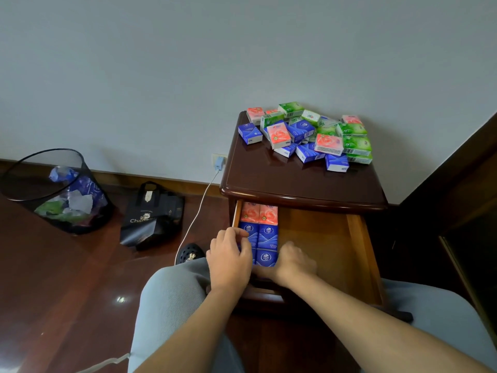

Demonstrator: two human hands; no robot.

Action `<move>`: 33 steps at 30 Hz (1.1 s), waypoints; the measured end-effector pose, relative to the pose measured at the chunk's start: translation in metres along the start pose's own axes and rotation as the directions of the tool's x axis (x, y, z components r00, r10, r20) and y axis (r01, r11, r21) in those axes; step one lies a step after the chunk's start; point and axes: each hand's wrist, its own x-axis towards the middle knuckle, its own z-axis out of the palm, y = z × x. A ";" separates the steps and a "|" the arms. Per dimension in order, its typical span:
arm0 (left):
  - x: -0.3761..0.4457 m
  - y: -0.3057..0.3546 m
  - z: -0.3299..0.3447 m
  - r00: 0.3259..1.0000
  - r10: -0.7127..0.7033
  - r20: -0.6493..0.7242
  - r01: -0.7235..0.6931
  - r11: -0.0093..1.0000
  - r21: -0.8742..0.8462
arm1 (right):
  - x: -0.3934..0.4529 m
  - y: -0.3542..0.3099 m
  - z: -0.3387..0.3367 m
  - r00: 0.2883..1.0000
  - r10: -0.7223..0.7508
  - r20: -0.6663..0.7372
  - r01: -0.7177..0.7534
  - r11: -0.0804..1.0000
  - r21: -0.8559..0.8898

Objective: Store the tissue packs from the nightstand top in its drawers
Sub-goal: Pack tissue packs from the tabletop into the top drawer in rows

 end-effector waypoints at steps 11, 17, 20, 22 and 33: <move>0.071 0.111 0.026 0.899 0.339 0.277 -0.392 0.906 0.162 | 0.053 0.049 -0.138 0.804 -0.267 -0.531 0.369 0.925 0.094; 0.098 0.120 0.062 0.829 0.143 0.540 -0.413 0.808 0.421 | 0.086 0.073 -0.154 0.841 -0.178 -0.511 0.308 0.934 0.182; 0.112 0.116 0.073 0.828 0.159 0.538 -0.443 0.773 0.453 | 0.108 0.063 -0.169 0.764 -0.185 -0.618 0.287 0.955 0.069; 0.118 0.111 0.079 0.820 0.164 0.548 -0.461 0.758 0.462 | 0.126 0.048 -0.183 0.735 -0.220 -0.641 0.259 0.965 -0.034; 0.120 0.098 0.089 0.830 0.185 0.526 -0.460 0.761 0.458 | 0.188 0.015 -0.215 0.784 -0.306 -0.540 0.158 0.940 -0.303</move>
